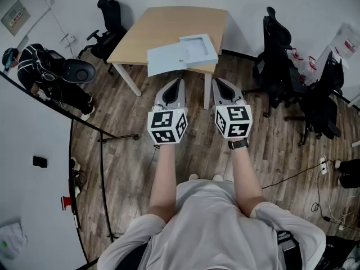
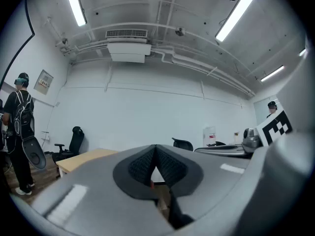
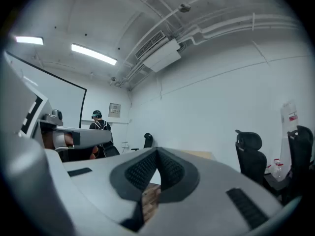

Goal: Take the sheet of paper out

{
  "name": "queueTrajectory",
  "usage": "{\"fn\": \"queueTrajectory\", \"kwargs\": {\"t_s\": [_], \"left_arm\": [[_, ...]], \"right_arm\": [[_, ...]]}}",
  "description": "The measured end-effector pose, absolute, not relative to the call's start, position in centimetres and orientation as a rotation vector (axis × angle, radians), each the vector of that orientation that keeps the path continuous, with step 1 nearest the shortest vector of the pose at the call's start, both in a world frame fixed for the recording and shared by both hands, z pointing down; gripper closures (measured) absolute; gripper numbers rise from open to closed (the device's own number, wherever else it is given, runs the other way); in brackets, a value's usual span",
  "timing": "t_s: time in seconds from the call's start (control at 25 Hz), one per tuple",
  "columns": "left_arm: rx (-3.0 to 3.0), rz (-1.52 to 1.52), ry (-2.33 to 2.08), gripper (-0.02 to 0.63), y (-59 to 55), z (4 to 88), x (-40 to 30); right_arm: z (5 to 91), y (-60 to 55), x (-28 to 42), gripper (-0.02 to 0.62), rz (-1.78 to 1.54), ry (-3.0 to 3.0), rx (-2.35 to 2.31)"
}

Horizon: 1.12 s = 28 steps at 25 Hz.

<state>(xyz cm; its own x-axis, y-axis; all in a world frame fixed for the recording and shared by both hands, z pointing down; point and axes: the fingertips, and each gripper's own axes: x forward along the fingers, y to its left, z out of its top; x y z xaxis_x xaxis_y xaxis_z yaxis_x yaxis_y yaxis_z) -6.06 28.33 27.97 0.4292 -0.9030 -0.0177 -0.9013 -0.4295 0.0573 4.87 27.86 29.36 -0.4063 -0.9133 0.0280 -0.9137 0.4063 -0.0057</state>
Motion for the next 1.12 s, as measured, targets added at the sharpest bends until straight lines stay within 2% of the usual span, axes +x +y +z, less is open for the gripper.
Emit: {"fn": "queueTrajectory", "kwargs": {"t_s": [0.64,1.12], "left_arm": [[2.640,-0.070,-1.566,0.598,25.9,31.2,-10.2],[2.567,-0.100,-1.580,0.598,15.2,33.6,-10.8]], "right_arm": [[32.2,25.4,-0.2,0.584,0.127,-2.618,1.737],[35.9,14.6,-1.2,0.584,0.196,-2.629,1.647]]}}
